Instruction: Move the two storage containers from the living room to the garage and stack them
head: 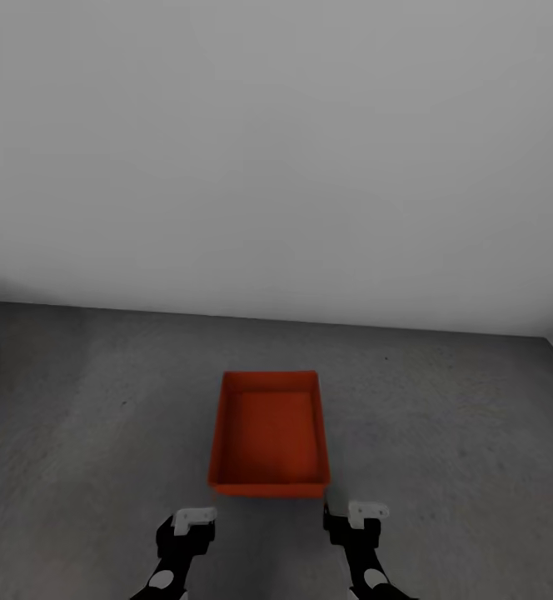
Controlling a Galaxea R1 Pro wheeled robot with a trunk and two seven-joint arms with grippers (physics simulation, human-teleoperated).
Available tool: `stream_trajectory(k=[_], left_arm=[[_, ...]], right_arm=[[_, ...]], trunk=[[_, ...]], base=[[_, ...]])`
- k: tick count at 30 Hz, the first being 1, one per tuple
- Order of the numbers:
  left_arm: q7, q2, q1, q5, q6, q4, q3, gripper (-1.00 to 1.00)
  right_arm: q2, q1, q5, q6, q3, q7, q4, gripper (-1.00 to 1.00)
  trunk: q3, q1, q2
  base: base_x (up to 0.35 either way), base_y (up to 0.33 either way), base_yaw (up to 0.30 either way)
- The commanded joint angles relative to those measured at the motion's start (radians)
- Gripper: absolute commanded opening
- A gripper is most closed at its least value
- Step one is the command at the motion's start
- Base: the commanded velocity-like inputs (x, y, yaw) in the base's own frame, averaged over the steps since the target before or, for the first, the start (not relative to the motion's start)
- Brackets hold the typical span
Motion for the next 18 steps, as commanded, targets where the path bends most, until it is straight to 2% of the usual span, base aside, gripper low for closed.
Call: stream_trajectory(k=[1,18], left_arm=[[0.008,0.001,-0.001,0.001,-0.003,0.001,-0.008,1.00],[0.007,0.002,-0.001,0.000,-0.012,0.000,-0.008,1.00]], right_arm=[[0.000,0.000,-0.005,-0.002,0.009,-0.006,0.001,1.00],[0.000,0.000,-0.005,-0.004,0.009,-0.006,0.001,1.00]], trunk=[[-0.001,0.000,-0.001],[-0.001,0.000,-0.001]], base=[[-0.345,0.000,0.000],[-0.331,0.000,0.000]])
